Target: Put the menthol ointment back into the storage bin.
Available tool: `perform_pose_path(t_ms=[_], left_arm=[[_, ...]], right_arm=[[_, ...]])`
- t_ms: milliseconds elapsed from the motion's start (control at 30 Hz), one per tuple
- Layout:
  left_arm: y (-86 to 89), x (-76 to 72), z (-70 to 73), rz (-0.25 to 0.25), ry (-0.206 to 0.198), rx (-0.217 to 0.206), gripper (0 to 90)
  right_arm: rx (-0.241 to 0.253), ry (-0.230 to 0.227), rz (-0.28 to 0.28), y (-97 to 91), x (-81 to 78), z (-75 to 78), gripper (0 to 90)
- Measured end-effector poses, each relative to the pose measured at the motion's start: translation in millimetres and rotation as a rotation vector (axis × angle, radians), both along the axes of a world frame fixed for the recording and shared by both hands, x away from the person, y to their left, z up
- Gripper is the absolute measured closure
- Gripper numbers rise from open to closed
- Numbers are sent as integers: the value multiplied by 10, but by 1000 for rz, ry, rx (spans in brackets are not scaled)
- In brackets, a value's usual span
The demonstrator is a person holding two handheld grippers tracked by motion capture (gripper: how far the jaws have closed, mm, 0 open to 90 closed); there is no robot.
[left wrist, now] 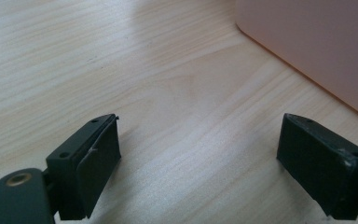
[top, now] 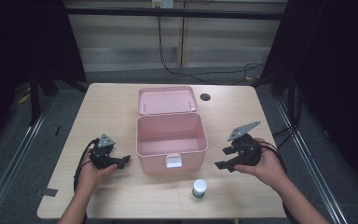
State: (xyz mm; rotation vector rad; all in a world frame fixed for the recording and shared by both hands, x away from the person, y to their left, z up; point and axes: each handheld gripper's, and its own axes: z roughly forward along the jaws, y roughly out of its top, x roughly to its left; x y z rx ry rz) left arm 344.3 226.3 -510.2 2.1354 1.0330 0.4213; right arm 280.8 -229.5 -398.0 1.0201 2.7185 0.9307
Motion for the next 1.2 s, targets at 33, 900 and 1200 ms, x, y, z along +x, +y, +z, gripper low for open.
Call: perform_pose_path(t_ms=[33, 900, 1200], left_arm=[[0, 0, 0, 0, 0, 0, 125], [0, -1, 0, 1, 1, 0, 125], [0, -1, 0, 1, 1, 0, 125]], right_arm=[[-1, 4, 4, 8, -8, -3, 340], [-66, 50, 130, 282, -128, -79, 323], [-79, 58, 162, 378, -161, -106, 333]])
